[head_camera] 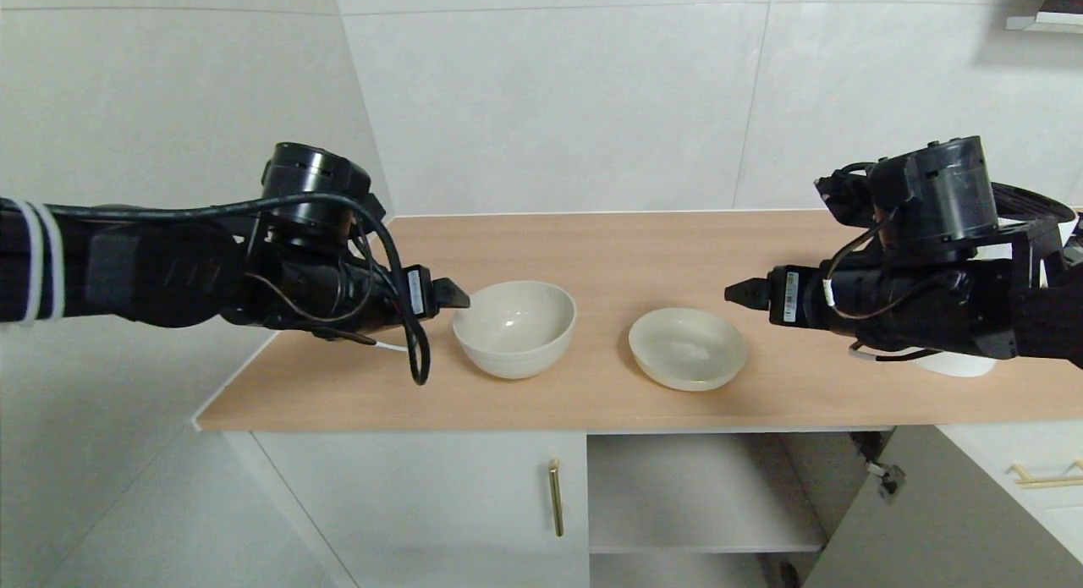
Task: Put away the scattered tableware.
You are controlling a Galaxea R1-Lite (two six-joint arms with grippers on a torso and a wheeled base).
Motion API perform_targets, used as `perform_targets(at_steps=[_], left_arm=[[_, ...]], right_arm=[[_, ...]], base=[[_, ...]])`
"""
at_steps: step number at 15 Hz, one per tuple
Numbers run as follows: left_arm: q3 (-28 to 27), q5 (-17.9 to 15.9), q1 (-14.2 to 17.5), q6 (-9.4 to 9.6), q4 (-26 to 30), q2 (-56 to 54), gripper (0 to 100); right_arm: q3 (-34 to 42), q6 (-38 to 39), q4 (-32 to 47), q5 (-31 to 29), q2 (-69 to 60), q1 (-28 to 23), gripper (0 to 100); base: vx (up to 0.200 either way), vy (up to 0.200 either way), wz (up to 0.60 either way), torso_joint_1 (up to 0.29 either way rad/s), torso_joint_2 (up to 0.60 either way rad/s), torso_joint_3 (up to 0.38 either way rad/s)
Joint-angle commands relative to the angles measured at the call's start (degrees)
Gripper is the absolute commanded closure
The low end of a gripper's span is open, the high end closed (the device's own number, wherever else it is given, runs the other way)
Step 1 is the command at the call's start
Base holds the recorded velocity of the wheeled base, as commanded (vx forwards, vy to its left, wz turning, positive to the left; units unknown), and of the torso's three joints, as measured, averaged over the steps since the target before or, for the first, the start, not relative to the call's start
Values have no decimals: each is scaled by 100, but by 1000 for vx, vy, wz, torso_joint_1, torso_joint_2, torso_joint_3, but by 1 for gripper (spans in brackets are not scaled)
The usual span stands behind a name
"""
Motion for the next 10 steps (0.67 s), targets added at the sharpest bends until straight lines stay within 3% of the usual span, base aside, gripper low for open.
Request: perform_targets(at_steps=[1, 7, 8, 10], left_arm=[[-240, 220, -90, -14, 3, 614, 0], [-355, 325, -327, -14, -23, 860, 0], [-346, 325, -363, -14, -23, 851, 100], [-355, 316, -433, -66, -23, 842, 100]], right_arm=[[-8, 4, -13, -5, 65, 12, 0], [1, 4, -22, -14, 56, 38, 0], [1, 4, -22, -14, 48, 38, 0], [1, 4, -22, -14, 56, 38, 0]], base=[[0, 0, 0, 0, 0, 0], [0, 0, 0, 0, 0, 0], [0, 0, 0, 0, 0, 0], [0, 0, 0, 0, 0, 0]])
